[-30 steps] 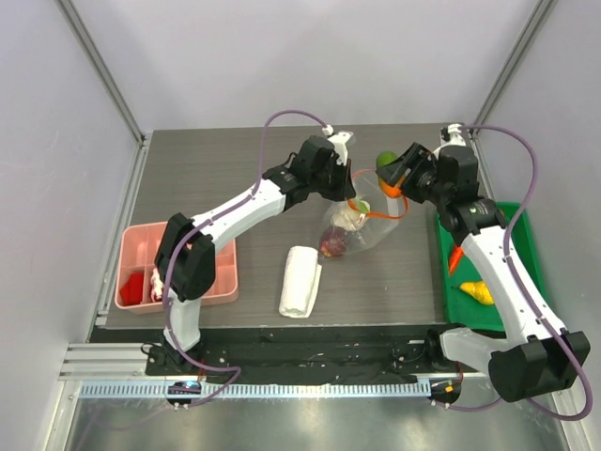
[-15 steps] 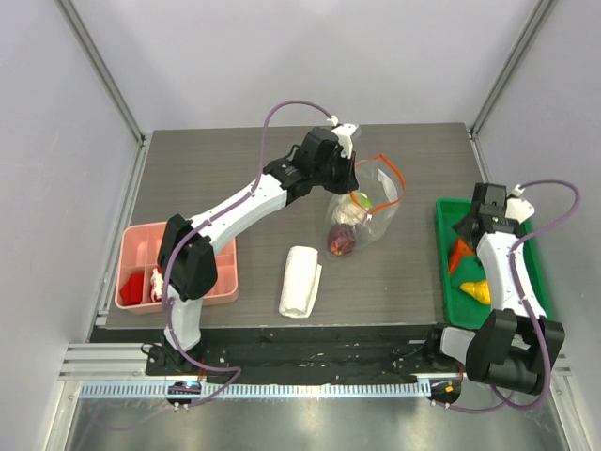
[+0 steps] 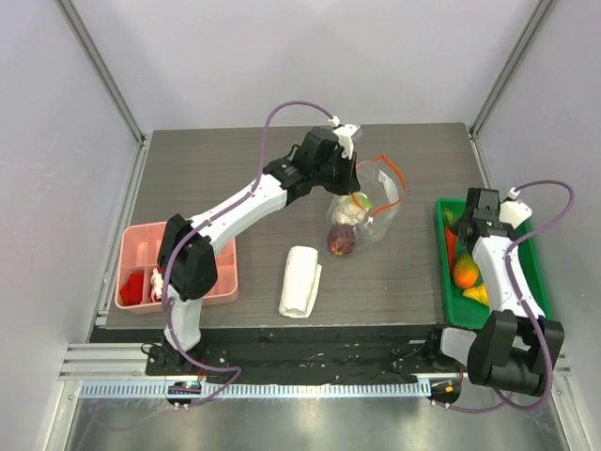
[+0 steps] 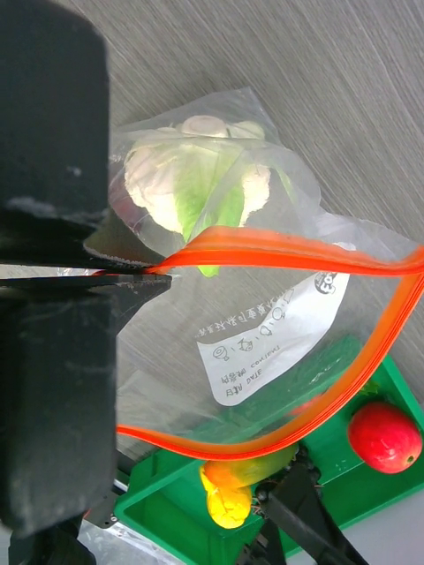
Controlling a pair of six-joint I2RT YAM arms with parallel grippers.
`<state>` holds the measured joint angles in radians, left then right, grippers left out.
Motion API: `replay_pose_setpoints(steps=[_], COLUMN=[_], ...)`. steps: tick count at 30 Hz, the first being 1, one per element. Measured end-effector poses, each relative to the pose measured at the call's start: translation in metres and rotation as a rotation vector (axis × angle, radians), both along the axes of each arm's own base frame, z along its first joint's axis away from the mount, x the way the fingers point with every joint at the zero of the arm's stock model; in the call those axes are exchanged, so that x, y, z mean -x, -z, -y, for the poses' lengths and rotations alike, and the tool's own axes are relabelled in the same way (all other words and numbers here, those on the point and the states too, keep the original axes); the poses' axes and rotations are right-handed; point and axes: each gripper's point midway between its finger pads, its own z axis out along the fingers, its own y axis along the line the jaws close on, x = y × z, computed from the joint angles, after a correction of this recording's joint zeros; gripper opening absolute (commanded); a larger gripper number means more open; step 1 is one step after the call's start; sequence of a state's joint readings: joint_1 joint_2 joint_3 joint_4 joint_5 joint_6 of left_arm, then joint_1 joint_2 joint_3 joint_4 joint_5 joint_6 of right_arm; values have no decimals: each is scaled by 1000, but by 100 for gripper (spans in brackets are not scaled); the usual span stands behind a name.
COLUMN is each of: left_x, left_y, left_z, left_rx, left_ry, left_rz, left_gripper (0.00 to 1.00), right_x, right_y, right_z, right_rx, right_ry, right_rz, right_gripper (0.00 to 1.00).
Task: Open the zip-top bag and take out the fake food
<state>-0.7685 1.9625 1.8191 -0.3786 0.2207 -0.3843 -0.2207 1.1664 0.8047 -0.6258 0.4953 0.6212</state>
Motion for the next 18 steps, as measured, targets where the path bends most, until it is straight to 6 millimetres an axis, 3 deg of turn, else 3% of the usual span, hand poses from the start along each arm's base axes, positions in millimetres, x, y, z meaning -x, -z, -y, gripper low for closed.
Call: replay_pose_setpoints(steps=[4, 6, 7, 10, 12, 14, 18], left_x=[4, 6, 8, 12, 15, 18, 22], left_y=[0, 0, 1, 3, 5, 6, 3], left_z=[3, 5, 6, 7, 7, 6, 5], left_rx=[2, 2, 2, -2, -4, -7, -7], left_ry=[11, 17, 20, 27, 29, 32, 29], left_rz=[-2, -1, -3, -7, -10, -14, -10], left_gripper=[0, 0, 0, 0, 0, 0, 0], right_x=[-28, -49, -60, -73, -80, -84, -93], right_y=[-47, -79, -99, -146, -171, -180, -158], right_z=[-24, -59, -89, -152, -182, -206, -243], right_rx=[41, 52, 39, -22, -71, -117, -214], right_ry=[-115, -256, -364, -582, -687, -762, -864], right_rz=[95, 175, 230, 347, 414, 452, 398], right_gripper=[84, 75, 72, 65, 58, 52, 46])
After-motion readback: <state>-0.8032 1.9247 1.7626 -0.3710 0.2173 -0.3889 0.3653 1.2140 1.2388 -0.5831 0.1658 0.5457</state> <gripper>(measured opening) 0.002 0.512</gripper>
